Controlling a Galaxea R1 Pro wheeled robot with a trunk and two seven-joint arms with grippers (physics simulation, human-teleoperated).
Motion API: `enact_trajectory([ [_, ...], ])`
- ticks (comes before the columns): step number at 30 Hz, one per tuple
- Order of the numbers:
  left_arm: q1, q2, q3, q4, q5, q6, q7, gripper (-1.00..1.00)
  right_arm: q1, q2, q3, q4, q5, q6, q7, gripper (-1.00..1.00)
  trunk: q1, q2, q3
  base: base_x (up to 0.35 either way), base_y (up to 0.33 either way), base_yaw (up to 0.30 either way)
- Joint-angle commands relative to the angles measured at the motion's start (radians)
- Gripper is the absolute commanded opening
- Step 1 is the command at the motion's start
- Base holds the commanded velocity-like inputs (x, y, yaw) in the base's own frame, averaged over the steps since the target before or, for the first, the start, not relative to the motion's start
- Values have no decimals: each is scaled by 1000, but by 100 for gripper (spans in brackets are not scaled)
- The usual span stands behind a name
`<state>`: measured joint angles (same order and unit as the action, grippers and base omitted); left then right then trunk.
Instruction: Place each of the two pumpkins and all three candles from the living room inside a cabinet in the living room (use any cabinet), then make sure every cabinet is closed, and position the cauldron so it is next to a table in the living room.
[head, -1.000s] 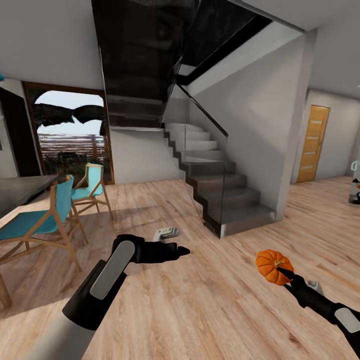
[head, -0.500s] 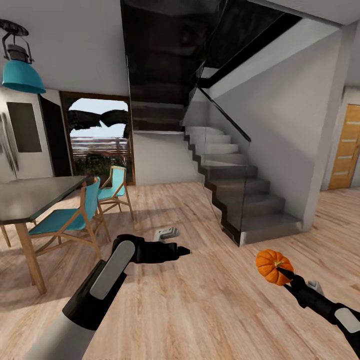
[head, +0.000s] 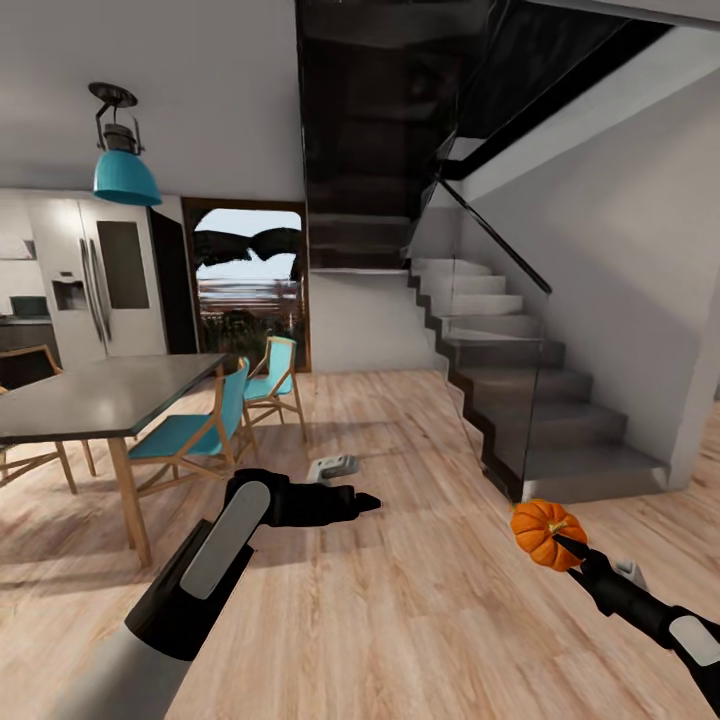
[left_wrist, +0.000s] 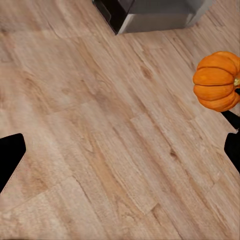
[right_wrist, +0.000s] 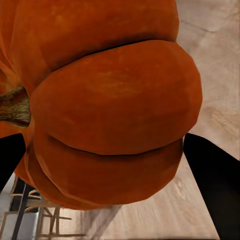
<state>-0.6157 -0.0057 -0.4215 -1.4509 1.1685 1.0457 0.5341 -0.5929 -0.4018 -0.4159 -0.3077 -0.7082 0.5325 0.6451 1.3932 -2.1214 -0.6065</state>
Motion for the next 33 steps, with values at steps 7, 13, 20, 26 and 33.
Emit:
enact_trajectory([
  [7,-1,1,0,-1,10,1,10,100,-1,0,-7,-1,-10,9,1,-100,-27,49,25,-2,0,269],
  [13,-1,1,0,-3,11,1,10,100,-1,1,-7,-1,-10,9,1,-100,-50,91,48,0,0,269],
  [20,-1,2,2,-5,11,1,8,100,-1,1,-7,-1,-10,9,1,-100,-54,98,56,0,0,269],
  [26,-1,3,4,-6,9,1,8,100,-1,1,-7,-1,-10,9,1,-100,-54,98,60,0,0,269],
  [33,-1,4,7,-5,9,1,6,100,-1,1,-6,-1,-10,9,1,-100,-54,98,64,0,47,269],
])
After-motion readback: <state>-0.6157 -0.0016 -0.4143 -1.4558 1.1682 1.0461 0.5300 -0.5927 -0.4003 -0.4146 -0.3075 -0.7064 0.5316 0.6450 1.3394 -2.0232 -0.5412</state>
